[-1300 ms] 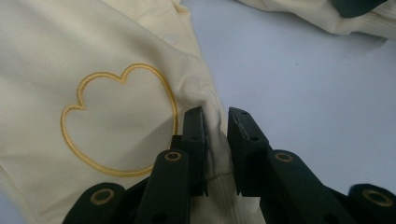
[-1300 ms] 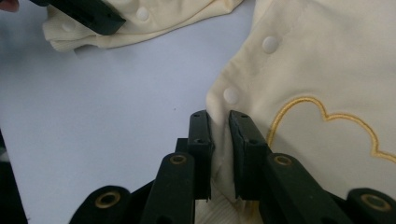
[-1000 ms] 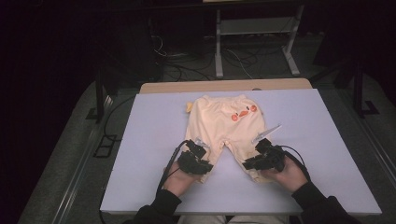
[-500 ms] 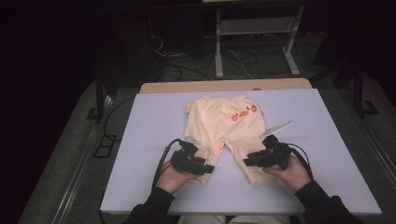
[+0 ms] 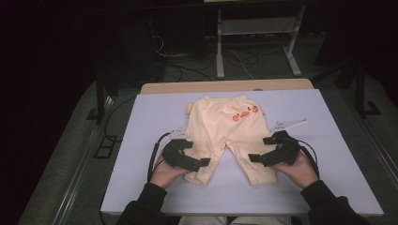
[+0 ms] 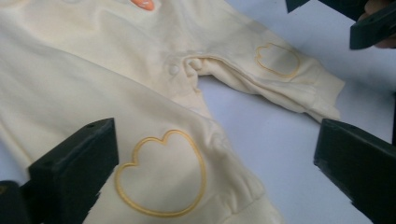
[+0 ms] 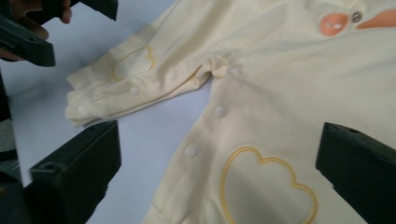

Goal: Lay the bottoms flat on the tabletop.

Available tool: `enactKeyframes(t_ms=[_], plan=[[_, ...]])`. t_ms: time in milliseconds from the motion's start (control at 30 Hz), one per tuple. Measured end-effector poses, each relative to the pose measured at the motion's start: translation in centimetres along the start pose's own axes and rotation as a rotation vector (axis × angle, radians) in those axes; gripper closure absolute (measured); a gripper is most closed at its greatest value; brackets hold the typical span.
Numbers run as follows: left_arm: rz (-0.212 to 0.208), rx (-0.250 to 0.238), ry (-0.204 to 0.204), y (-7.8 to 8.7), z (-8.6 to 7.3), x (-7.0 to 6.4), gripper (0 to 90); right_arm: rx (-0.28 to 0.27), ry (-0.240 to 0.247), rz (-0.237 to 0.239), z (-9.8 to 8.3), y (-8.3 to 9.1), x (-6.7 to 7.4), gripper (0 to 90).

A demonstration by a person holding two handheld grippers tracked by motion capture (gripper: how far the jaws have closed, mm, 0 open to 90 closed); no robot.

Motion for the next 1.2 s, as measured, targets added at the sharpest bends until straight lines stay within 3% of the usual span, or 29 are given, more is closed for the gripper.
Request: enactKeyframes(t_ms=[167, 633, 1200], plan=[[0.025, -0.037, -0.001, 1.1, -0.4, 0.7, 0.0, -0.043, -0.015, -0.004, -0.1, 1.1, -0.4, 0.0], [0.072, -0.094, -0.003, 3.4, -1.6, 1.6, 0.0, -0.079, -0.057, -0.029, -2.2, 3.2, -1.3, 0.0], [0.103, -0.158, 0.021, 4.6, -5.2, 2.5, 0.0, -0.132, -0.098, -0.052, -5.9, 4.2, -1.9, 0.0]])
Point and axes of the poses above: each handheld gripper's, and its own axes: y roughly backward along the jaws, z roughly out of its top, x roughly to its left, the point moved 6 cm from there along -y, roughly forward along the jaws, and after that the axes turned 15 degrees about x, right-handed, at the moved point
